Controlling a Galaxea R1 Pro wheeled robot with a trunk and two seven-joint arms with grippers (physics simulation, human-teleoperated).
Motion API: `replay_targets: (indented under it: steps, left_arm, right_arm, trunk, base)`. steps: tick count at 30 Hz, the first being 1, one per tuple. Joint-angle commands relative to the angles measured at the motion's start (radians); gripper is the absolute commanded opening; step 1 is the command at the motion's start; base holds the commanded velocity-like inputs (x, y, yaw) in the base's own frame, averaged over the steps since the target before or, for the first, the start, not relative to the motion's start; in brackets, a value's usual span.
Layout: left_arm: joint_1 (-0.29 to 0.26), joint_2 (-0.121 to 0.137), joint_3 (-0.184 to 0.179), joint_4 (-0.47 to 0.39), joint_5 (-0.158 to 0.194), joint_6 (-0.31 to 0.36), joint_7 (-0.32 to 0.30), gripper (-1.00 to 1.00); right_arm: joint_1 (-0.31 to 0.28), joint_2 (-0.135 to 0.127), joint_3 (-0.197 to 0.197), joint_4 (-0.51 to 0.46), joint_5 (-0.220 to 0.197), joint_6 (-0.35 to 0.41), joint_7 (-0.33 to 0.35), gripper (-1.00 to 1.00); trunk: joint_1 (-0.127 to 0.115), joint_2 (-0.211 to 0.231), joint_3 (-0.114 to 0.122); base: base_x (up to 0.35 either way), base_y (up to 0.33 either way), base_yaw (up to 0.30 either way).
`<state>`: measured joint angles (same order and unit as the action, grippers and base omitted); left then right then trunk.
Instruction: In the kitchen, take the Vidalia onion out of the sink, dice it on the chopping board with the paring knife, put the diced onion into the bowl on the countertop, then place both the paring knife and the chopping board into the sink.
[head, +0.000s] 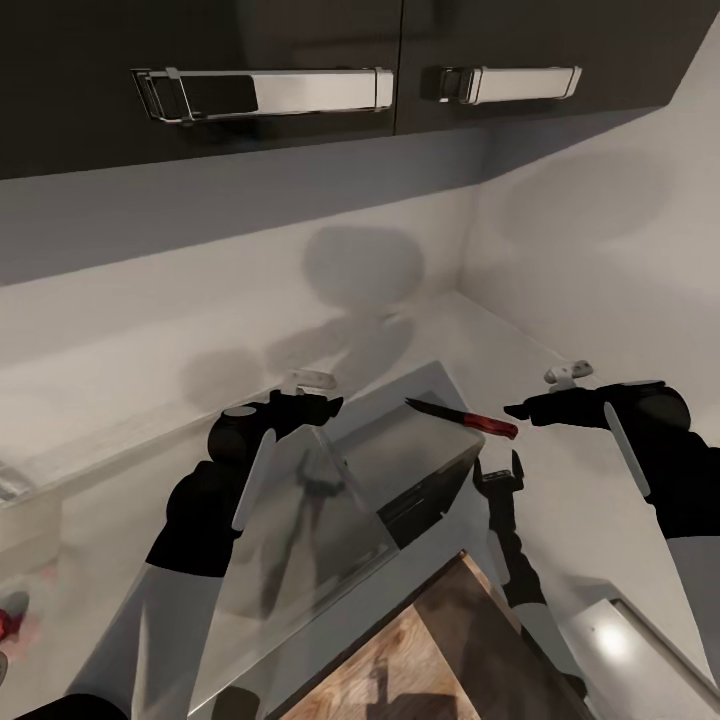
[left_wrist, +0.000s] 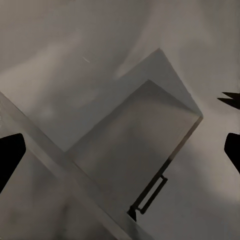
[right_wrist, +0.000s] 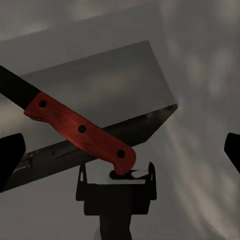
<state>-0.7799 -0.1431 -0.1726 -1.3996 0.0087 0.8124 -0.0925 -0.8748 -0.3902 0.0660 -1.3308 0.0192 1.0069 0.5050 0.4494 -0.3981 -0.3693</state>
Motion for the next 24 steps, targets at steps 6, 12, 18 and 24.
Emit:
replay_targets:
  steps: [6, 12, 18, 24]
  left_arm:
    - [-0.001, -0.001, 0.001, -0.001, 0.0, 0.005, -0.003, 1.0]
    - [-0.001, -0.001, 0.001, -0.001, 0.0, 0.005, -0.003, 1.0]
    - [-0.001, -0.001, 0.001, -0.001, 0.0, 0.005, -0.003, 1.0]
    - [-0.001, -0.001, -0.001, -0.001, 0.0, 0.005, -0.003, 1.0]
  right_arm:
    - [-0.001, -0.001, 0.001, -0.001, 0.002, 0.004, 0.003, 1.0]
    - [-0.001, -0.001, 0.002, -0.001, 0.002, 0.004, 0.003, 1.0]
    - [-0.001, 0.0, 0.017, -0.001, 0.002, 0.004, 0.003, 1.0]
    - [-0.001, 0.001, 0.174, 0.002, 0.007, 0.004, -0.004, 1.0]
  trunk:
    - [0.001, -0.002, -0.002]
    - [0.001, -0.002, -0.002]
    - [0.001, -0.002, -0.002]
    - [0.001, -0.002, -0.002]
  base:
    - [0.0, 0.0, -0.068]
    - [0.0, 0.0, -0.036]
    - [0.0, 0.0, -0.004]
    - [0.0, 0.0, 0.0]
